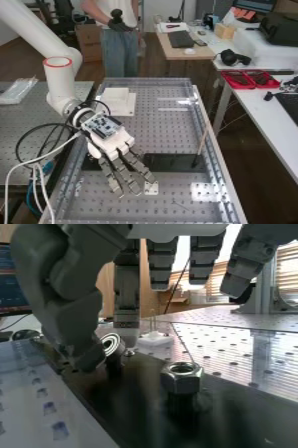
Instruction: Grab the bearing and place it in the white container
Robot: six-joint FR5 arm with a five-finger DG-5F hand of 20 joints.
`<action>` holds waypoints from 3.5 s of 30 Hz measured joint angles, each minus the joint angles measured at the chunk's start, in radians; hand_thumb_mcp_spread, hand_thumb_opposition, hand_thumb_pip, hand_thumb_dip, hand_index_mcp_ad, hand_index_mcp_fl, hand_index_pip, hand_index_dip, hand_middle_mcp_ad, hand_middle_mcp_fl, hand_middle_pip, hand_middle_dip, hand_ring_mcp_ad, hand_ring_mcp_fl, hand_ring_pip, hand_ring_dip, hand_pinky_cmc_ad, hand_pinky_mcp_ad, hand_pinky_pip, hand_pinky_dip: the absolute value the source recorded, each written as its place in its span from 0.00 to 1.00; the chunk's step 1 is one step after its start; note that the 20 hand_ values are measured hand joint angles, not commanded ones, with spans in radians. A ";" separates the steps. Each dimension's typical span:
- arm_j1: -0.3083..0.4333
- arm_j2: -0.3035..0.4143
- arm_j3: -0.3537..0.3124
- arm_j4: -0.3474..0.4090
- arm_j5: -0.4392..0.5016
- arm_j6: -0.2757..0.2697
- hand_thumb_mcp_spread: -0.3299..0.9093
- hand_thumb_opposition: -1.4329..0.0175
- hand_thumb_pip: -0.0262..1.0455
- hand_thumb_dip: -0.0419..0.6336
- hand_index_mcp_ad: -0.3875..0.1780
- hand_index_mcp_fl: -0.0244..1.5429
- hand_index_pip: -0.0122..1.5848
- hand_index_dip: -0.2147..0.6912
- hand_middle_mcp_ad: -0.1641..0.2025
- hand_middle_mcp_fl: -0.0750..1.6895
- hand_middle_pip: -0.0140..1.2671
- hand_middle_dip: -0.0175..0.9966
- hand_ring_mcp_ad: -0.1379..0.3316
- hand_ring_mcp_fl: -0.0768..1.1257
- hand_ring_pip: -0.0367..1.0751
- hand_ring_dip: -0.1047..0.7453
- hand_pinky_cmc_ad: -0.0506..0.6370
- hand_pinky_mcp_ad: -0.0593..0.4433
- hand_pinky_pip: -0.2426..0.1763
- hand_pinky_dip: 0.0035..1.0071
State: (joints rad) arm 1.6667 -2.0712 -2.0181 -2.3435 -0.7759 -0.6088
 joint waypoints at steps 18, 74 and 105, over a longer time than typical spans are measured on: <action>-0.001 0.007 0.004 -0.007 -0.002 0.002 0.55 0.39 0.63 0.46 0.56 0.10 0.98 0.37 0.59 0.04 0.11 0.15 0.67 0.06 0.09 0.19 0.62 0.68 0.28 0.25; 0.021 0.012 -0.010 -0.040 0.021 0.037 0.54 0.39 0.70 0.46 0.56 0.03 0.93 0.36 0.59 0.04 0.11 0.15 0.67 0.06 0.09 0.19 0.62 0.68 0.28 0.29; 0.006 0.001 -0.009 -0.007 0.009 0.002 0.56 0.39 0.65 0.46 0.57 0.15 0.95 0.32 0.59 0.04 0.11 0.15 0.64 0.06 0.09 0.19 0.63 0.67 0.29 0.27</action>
State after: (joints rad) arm 1.6727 -2.0699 -2.0269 -2.3500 -0.7666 -0.6067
